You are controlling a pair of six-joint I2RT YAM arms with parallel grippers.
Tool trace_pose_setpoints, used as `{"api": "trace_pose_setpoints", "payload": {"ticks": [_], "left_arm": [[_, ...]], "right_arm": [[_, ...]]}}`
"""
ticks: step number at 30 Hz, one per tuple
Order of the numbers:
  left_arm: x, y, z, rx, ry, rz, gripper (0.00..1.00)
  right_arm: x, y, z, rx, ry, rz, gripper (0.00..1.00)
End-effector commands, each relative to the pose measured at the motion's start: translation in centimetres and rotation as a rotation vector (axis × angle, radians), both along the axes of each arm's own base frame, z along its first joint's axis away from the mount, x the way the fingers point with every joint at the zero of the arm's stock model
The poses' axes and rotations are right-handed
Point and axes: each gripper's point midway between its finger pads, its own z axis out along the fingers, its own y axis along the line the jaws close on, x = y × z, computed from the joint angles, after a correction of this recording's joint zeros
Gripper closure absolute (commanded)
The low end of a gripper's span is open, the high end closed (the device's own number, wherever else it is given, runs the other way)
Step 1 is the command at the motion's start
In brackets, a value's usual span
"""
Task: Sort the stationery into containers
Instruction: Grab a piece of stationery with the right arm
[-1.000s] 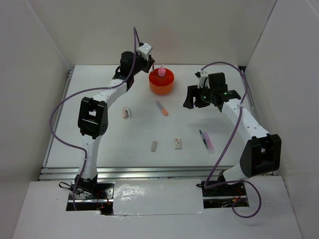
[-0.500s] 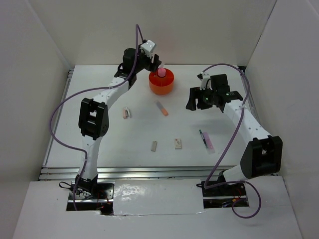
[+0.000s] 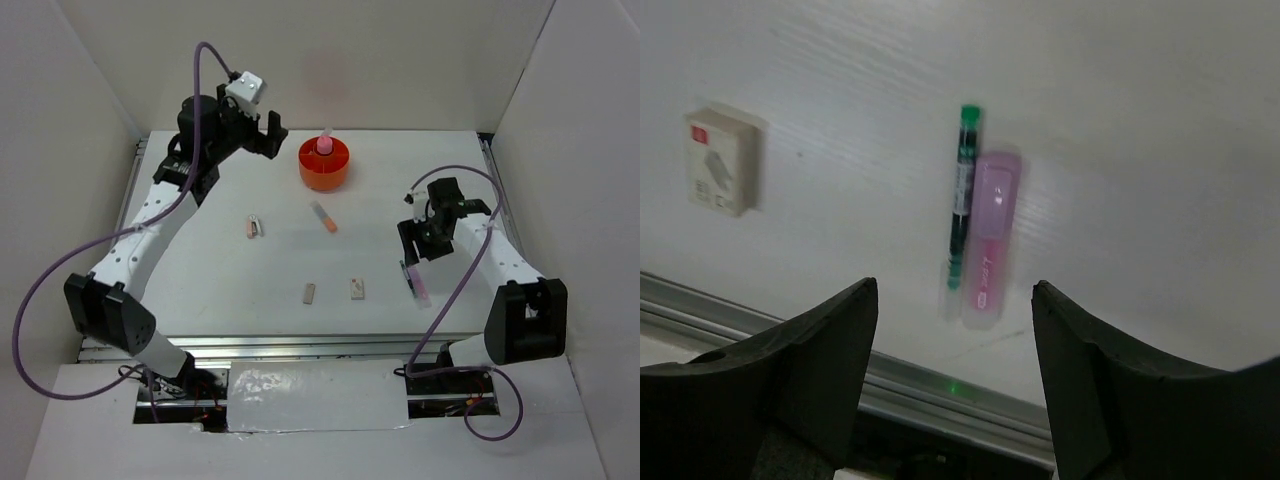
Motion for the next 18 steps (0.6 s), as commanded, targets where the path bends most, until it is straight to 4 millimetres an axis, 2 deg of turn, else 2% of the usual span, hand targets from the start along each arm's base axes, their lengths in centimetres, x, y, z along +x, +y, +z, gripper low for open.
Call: {"api": "trace_pose_setpoints", "payload": {"ticks": [1, 2, 3, 4, 5, 6, 7, 8, 12, 18], "left_arm": [[-2.5, 2.3, -4.3, -0.039, 0.188, 0.101, 0.01], [-3.7, 2.9, -3.4, -0.048, 0.181, 0.116, 0.01], [-4.4, 3.4, -3.8, -0.047, 0.196, 0.125, 0.01], [-5.2, 3.5, -5.0, -0.038, 0.222, 0.114, 0.01], [-6.2, 3.9, -4.1, -0.050, 0.203, 0.107, 0.01], [-6.7, 4.0, -4.3, -0.057, 0.205, 0.100, 0.01], [-7.4, 3.9, -5.5, -0.072, 0.238, 0.091, 0.01], [-8.3, 4.1, -5.0, -0.088, 0.226, 0.082, 0.01], [-10.2, 4.1, -7.0, -0.085, 0.260, 0.051, 0.01], [-11.5, 4.2, -7.8, -0.094, 0.278, 0.039, 0.02]], "right_arm": [[-2.5, -2.3, -1.6, -0.094, 0.081, 0.004, 0.30], [-3.1, -2.7, -2.4, -0.108, 0.106, 0.000, 0.31], [-3.1, -3.0, -2.7, -0.118, 0.109, 0.003, 0.32], [-3.6, -3.0, -3.2, -0.116, 0.126, 0.006, 0.32], [-3.7, -2.8, -3.4, -0.100, 0.133, 0.016, 0.35], [-3.6, -2.6, -3.5, -0.093, 0.130, 0.018, 0.36], [-3.6, -2.5, -3.4, -0.086, 0.126, 0.020, 0.38], [-3.5, -2.2, -3.0, -0.072, 0.113, 0.024, 0.44], [-2.7, -0.3, -2.2, -0.052, 0.058, 0.070, 0.52], [-0.2, 1.7, -3.0, -0.074, 0.045, 0.108, 0.57]]}}
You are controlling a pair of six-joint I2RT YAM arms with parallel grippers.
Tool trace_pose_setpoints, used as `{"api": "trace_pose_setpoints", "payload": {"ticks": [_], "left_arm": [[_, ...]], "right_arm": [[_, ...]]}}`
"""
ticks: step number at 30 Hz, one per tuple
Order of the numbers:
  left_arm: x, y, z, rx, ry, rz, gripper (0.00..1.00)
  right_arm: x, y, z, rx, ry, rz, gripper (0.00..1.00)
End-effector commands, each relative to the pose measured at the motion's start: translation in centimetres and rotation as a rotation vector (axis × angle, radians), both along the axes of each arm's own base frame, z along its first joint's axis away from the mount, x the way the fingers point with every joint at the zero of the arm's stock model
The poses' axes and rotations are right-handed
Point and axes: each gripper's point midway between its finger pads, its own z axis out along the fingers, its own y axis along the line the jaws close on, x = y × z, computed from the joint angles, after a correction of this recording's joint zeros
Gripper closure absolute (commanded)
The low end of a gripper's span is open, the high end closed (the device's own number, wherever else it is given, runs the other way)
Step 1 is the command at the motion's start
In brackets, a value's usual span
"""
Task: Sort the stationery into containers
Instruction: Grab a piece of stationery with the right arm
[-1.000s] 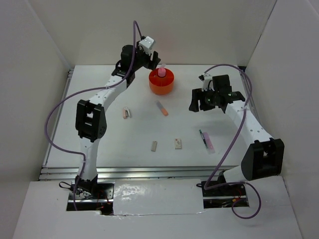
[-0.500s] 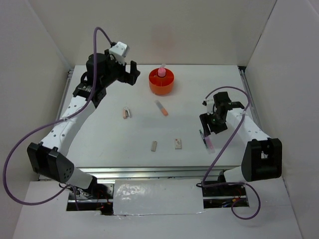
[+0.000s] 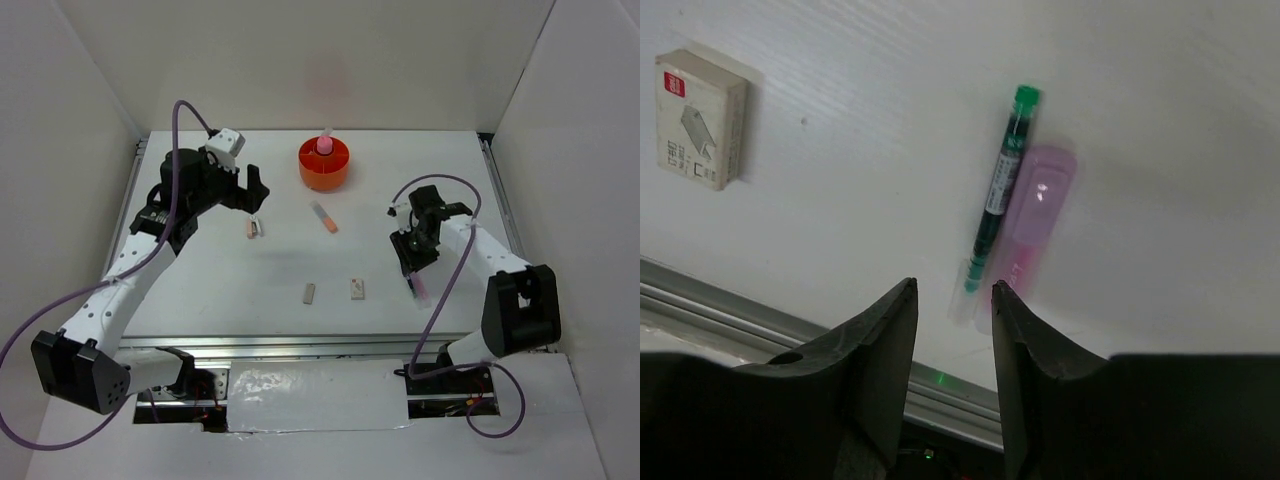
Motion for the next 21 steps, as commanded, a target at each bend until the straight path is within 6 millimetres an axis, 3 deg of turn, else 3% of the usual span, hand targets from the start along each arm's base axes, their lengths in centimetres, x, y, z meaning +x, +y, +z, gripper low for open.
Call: {"api": "trace_pose_setpoints", "payload": {"ticks": [1, 14, 21], "left_arm": [[-0.7, -0.4, 1.9, -0.054, -0.043, -0.019, 0.02], [-1.0, -0.6, 2.0, -0.060, -0.051, -0.035, 0.02], [-0.3, -0.7, 2.0, -0.067, -0.046, -0.028, 0.02]], "right_arm": [[3.5, 1.3, 0.4, 0.005, -0.067, -0.001, 0.58], [7.1, 1.9, -3.0, -0.052, -0.014, 0.015, 0.61], [7.5, 1.9, -4.2, -0.071, 0.023, 0.029, 0.62]]}}
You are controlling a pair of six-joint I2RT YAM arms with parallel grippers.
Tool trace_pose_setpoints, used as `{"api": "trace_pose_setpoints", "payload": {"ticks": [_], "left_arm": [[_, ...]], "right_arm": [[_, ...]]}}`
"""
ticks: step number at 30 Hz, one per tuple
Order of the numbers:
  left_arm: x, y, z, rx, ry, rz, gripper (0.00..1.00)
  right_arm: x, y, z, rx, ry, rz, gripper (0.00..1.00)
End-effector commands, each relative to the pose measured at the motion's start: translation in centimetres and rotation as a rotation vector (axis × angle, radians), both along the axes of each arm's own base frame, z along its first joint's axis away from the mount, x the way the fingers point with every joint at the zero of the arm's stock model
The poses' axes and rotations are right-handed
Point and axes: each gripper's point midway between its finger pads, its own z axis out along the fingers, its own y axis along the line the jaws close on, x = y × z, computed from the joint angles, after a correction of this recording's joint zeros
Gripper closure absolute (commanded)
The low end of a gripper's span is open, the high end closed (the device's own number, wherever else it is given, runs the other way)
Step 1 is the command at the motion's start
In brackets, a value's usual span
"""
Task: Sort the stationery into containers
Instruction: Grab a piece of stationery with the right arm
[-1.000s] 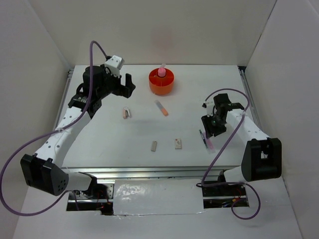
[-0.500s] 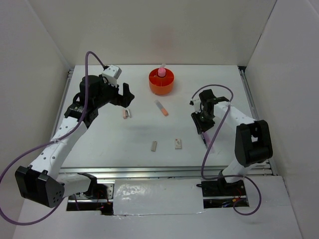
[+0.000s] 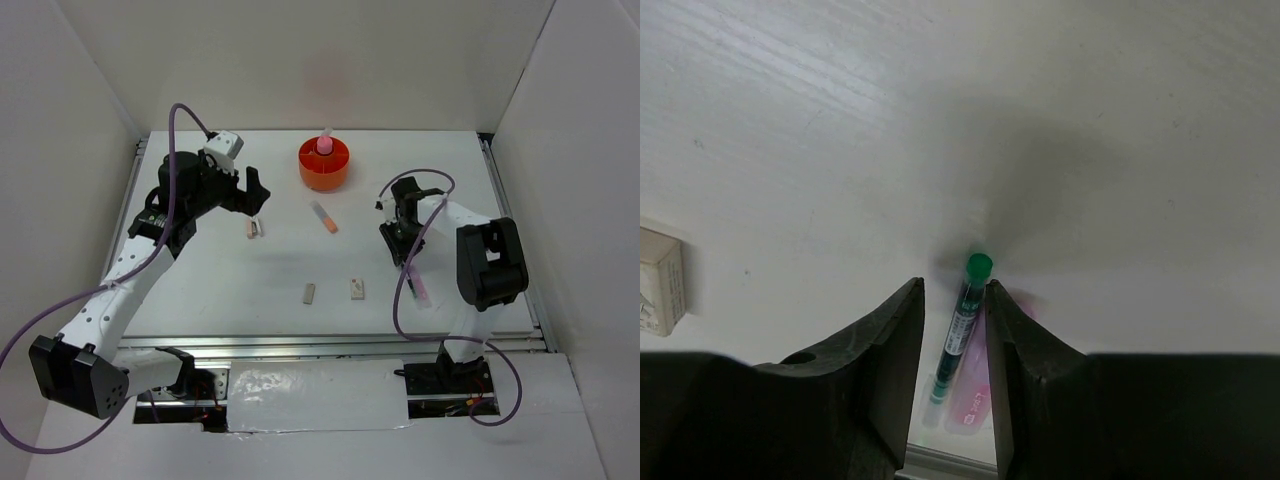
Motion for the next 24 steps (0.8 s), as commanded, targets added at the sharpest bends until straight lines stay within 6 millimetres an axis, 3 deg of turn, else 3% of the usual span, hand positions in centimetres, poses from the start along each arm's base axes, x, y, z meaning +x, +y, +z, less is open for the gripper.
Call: {"api": "trace_pose_setpoints", "payload": {"ticks": [1, 15, 20, 24], "left_arm": [[0.7, -0.4, 1.8, -0.039, -0.049, -0.006, 0.02], [1.4, -0.7, 1.4, -0.042, -0.045, -0.009, 0.02], [1.3, -0.7, 1.2, -0.041, -0.043, -0.009, 0.02], [1.4, -0.9, 0.8, -0.020, -0.033, -0.036, 0.01]], "right_arm": [[2.0, 0.4, 0.4, -0.004, -0.044, 0.017, 0.62], [1.5, 0.1, -0.8, -0.001, 0.012, 0.000, 0.66], [1.4, 0.8, -0.6, 0.030, 0.028, -0.008, 0.82], [1.6, 3.1, 1.6, 0.134, 0.036, -0.034, 0.96]]}}
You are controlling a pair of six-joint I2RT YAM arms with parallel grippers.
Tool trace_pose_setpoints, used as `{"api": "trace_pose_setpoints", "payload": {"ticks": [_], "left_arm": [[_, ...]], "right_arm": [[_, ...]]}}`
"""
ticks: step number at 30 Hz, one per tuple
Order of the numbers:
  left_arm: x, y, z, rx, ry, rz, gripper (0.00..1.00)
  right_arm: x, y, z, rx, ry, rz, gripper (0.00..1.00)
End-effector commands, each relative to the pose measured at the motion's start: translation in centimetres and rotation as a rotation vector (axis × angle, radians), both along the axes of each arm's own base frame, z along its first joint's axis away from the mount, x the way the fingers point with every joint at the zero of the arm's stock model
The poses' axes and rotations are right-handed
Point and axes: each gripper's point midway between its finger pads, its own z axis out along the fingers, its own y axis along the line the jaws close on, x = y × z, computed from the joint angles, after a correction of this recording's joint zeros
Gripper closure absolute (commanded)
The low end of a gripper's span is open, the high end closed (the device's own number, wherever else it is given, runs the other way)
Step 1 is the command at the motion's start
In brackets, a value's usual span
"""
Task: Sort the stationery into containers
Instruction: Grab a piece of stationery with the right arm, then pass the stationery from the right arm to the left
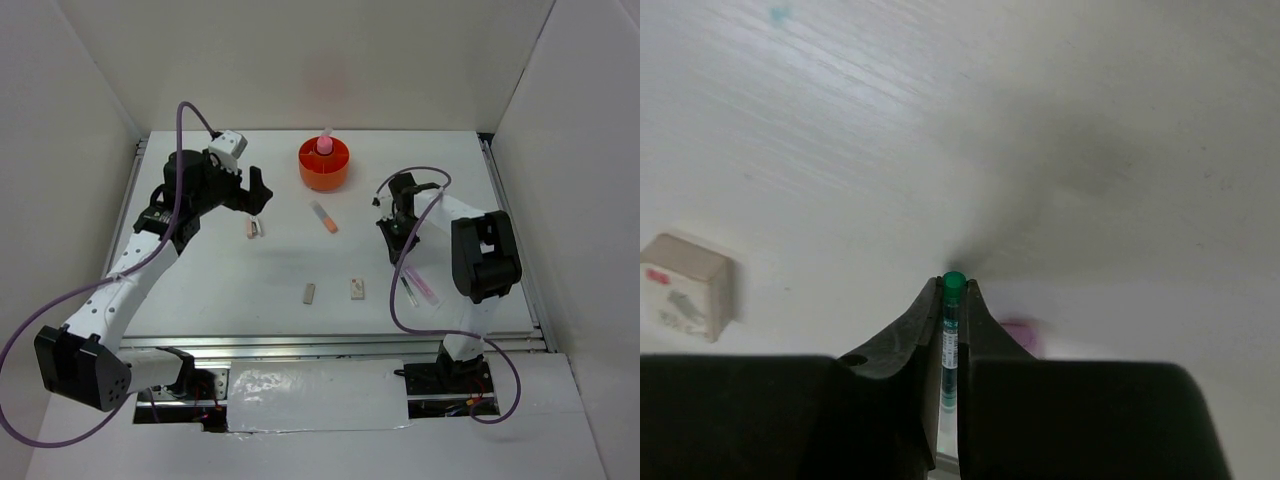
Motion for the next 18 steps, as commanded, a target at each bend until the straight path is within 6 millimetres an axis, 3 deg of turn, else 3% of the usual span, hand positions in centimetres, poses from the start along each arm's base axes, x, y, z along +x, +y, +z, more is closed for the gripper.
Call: {"api": "trace_pose_setpoints", "payload": {"ticks": [1, 8, 11, 13, 14, 15, 16, 18], "left_arm": [[0.6, -0.7, 1.7, -0.015, -0.051, -0.041, 0.01], [0.8, -1.6, 3.0, 0.061, -0.186, -0.160, 0.02], [-0.9, -2.7, 3.4, 0.142, -0.344, -0.294, 0.01], [-3.5, -4.8, 3.6, 0.213, -0.480, -0.461, 0.01], [-3.9, -5.2, 3.7, 0.330, -0.599, -0.530, 0.02], [-5.9, -6.7, 3.0, 0.388, -0.643, -0.622, 0.02], [-6.5, -7.3, 1.9, 0.532, -0.758, -0.706, 0.03], [-8.3, -8.2, 1.2, 0.648, -0.876, -0.783, 0.04]], "right_arm": [[0.6, 2.8, 3.0, 0.127, 0.000, -0.023, 0.99], [0.3, 7.4, 7.9, 0.372, 0.007, -0.010, 1.00], [0.1, 9.3, 9.9, 0.487, 0.029, 0.012, 1.00], [-0.1, 9.9, 10.7, 0.531, 0.045, 0.019, 1.00], [-0.2, 10.7, 11.5, 0.584, 0.060, 0.031, 1.00], [-0.5, 11.0, 11.9, 0.609, 0.076, 0.034, 1.00], [-0.7, 11.5, 12.3, 0.635, 0.085, 0.041, 1.00], [-1.2, 12.2, 13.0, 0.678, 0.108, 0.047, 1.00]]}}
